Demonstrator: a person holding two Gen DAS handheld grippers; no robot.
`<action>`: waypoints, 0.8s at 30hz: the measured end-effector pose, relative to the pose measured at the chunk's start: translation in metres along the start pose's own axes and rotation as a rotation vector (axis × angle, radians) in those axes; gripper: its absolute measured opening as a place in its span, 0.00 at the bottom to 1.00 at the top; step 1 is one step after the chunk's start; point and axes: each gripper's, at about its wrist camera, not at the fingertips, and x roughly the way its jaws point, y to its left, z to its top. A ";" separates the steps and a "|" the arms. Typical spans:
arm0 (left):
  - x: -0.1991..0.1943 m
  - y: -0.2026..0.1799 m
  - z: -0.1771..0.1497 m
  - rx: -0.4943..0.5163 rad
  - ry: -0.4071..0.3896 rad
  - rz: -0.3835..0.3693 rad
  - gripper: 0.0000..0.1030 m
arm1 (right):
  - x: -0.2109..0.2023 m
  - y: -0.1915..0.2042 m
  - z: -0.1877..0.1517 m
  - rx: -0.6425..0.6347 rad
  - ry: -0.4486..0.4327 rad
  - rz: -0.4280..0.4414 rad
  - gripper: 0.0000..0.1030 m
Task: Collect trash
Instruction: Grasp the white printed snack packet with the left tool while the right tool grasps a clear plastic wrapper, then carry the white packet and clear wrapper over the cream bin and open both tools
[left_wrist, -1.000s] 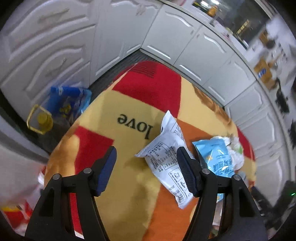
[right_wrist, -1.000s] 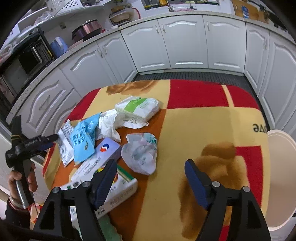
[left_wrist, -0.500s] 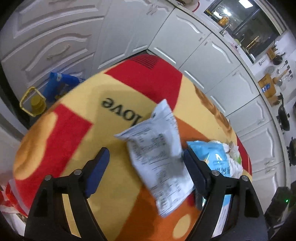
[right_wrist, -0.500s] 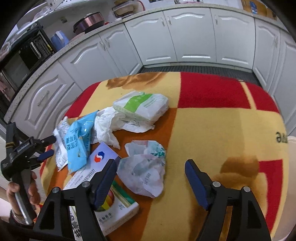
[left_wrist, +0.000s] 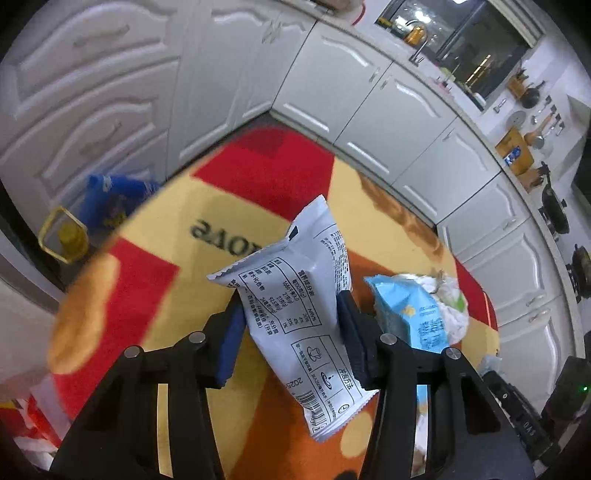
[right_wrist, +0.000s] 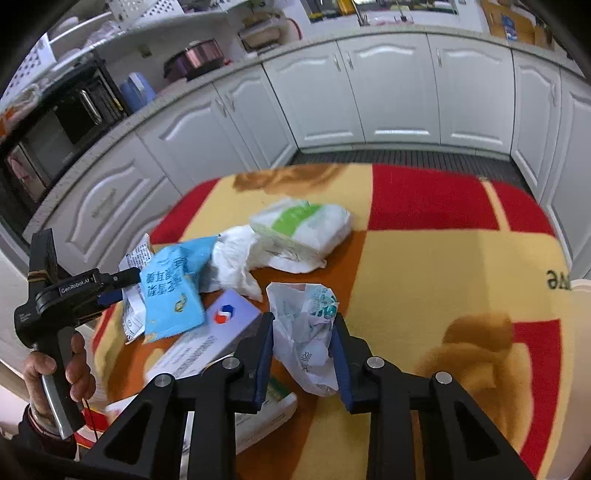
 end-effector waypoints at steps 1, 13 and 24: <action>-0.011 -0.001 0.003 0.015 -0.017 0.008 0.45 | -0.004 0.002 0.000 -0.005 -0.007 0.000 0.27; -0.077 -0.059 -0.006 0.172 -0.070 -0.068 0.45 | -0.049 0.010 -0.012 -0.031 -0.077 -0.019 0.27; -0.083 -0.147 -0.038 0.306 -0.025 -0.190 0.45 | -0.091 -0.006 -0.024 -0.029 -0.141 -0.078 0.27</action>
